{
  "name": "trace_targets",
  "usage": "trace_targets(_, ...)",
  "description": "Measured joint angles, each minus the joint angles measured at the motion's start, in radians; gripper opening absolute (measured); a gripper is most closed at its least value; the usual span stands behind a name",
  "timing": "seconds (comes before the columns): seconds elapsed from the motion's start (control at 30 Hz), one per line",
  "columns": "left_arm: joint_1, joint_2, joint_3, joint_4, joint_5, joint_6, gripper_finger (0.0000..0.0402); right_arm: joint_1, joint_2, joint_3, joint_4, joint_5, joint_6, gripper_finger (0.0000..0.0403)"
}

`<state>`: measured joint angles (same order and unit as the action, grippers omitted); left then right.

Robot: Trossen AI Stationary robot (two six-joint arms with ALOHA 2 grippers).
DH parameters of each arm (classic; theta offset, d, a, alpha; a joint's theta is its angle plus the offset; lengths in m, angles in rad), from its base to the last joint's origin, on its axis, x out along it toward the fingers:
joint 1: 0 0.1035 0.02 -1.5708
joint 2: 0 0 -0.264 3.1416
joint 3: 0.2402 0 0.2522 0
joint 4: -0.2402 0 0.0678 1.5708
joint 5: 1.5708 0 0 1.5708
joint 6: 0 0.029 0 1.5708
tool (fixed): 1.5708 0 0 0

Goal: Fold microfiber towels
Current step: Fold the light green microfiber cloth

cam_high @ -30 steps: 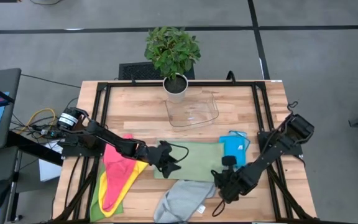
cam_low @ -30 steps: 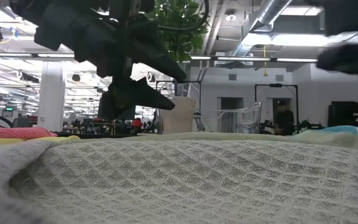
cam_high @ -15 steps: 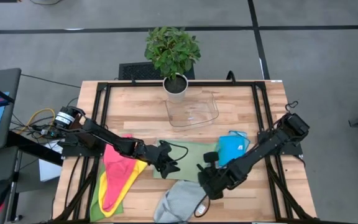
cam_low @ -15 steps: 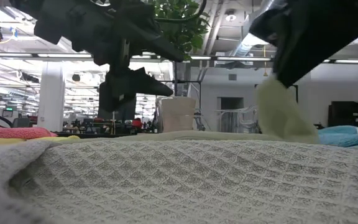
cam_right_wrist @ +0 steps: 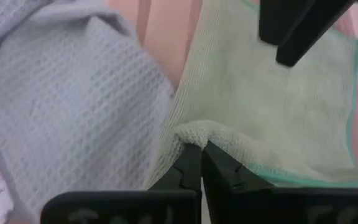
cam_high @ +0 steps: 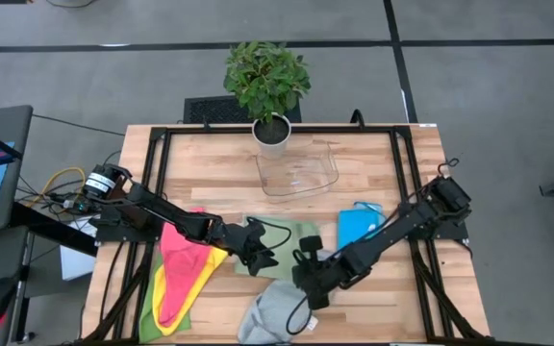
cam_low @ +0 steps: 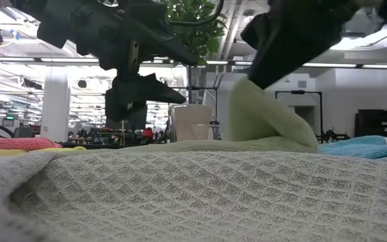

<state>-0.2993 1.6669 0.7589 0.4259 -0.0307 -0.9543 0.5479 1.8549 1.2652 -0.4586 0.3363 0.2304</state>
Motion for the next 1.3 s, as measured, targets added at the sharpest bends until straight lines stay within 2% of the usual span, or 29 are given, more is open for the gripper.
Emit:
trace_targets(0.37,0.0,0.0,0.0,-0.001,0.0,0.0,0.0212,-0.046,0.0,0.0,0.07,-0.005,-0.029,0.0029)
trace_targets(0.8,0.0,0.0,0.0,-0.001,-0.001,-0.002,0.0212,-0.065,0.015,0.0,0.132,-0.084,-0.055,0.0033)
trace_targets(1.07,0.0,0.001,0.0,0.01,0.008,-0.018,0.0212,-0.07,0.091,-0.002,0.167,-0.093,-0.037,0.0074)
trace_targets(1.3,0.0,0.001,0.0,0.01,0.036,-0.029,0.0212,-0.101,0.094,-0.002,0.184,-0.087,-0.017,0.0112)
